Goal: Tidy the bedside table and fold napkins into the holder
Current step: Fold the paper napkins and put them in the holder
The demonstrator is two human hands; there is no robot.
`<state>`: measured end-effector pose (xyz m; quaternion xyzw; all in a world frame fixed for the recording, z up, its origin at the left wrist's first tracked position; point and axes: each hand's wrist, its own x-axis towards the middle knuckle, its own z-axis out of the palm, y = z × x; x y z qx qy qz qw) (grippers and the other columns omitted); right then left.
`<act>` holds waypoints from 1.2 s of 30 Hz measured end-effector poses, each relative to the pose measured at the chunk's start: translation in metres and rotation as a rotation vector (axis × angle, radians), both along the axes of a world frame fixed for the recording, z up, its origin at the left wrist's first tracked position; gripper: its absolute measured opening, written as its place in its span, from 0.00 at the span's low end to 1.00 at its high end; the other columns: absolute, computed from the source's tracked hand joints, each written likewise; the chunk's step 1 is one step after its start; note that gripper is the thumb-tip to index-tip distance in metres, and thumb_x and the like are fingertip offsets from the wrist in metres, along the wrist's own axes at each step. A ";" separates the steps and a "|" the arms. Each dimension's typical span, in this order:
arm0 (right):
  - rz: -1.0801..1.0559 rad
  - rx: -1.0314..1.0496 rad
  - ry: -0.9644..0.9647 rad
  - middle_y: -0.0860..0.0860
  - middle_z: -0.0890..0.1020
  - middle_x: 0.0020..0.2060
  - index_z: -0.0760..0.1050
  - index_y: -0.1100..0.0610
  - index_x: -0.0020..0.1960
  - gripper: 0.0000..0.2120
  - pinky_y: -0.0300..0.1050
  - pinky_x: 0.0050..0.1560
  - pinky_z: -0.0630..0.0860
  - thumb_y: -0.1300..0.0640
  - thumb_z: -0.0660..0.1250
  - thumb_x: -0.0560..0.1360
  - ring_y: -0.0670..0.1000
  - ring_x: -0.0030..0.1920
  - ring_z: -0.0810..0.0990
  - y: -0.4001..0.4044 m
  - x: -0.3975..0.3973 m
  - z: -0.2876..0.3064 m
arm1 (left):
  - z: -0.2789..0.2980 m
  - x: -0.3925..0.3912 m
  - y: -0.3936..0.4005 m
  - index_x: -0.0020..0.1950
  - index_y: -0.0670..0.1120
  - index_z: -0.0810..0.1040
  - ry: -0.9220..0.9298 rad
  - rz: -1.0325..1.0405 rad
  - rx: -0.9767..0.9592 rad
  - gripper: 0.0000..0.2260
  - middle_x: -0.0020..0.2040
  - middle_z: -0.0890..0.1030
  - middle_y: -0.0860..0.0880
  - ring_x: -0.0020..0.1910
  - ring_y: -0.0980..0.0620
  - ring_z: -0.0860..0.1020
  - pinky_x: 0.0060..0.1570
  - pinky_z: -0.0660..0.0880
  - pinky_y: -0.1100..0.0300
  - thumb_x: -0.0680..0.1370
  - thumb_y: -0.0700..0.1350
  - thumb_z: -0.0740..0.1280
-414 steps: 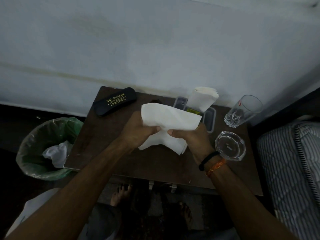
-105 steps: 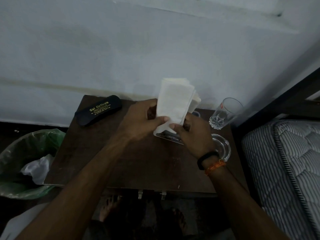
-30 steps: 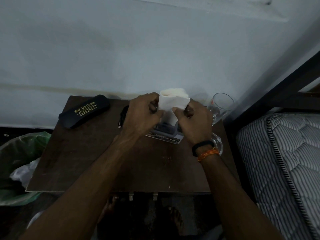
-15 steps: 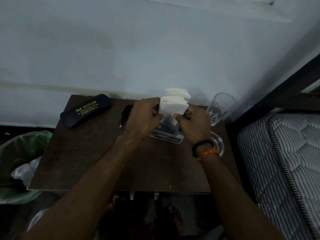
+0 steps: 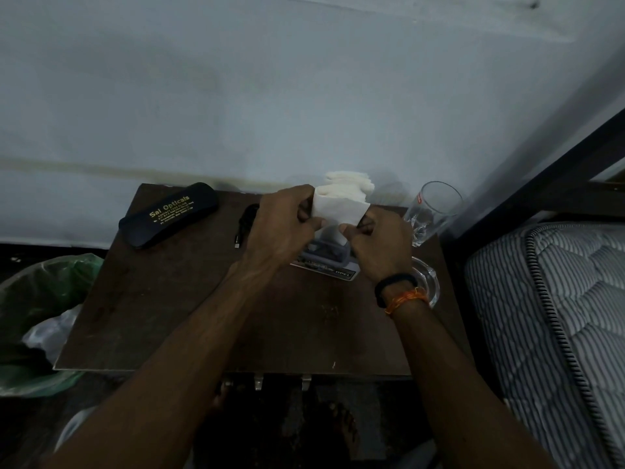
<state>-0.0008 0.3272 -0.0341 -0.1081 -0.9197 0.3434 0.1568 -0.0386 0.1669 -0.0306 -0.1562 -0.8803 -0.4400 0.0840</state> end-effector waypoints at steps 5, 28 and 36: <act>-0.013 0.017 -0.015 0.53 0.86 0.43 0.83 0.57 0.51 0.11 0.43 0.48 0.78 0.56 0.74 0.71 0.51 0.45 0.83 0.000 -0.001 -0.003 | -0.002 0.000 0.002 0.50 0.41 0.81 0.013 0.010 -0.013 0.11 0.39 0.83 0.46 0.38 0.50 0.80 0.41 0.79 0.52 0.70 0.43 0.76; -0.146 0.089 -0.339 0.56 0.78 0.59 0.72 0.59 0.62 0.27 0.48 0.55 0.74 0.43 0.72 0.72 0.58 0.59 0.77 0.004 0.052 0.019 | 0.002 0.011 -0.050 0.47 0.48 0.80 -0.530 0.159 0.048 0.05 0.43 0.83 0.50 0.38 0.52 0.84 0.40 0.83 0.56 0.77 0.49 0.69; -0.097 0.078 -0.368 0.50 0.76 0.36 0.72 0.54 0.38 0.15 0.36 0.30 0.59 0.46 0.72 0.73 0.51 0.39 0.73 -0.003 0.048 0.025 | -0.007 0.017 -0.043 0.42 0.49 0.81 -0.496 0.135 0.083 0.05 0.37 0.85 0.50 0.35 0.55 0.84 0.44 0.83 0.51 0.76 0.49 0.71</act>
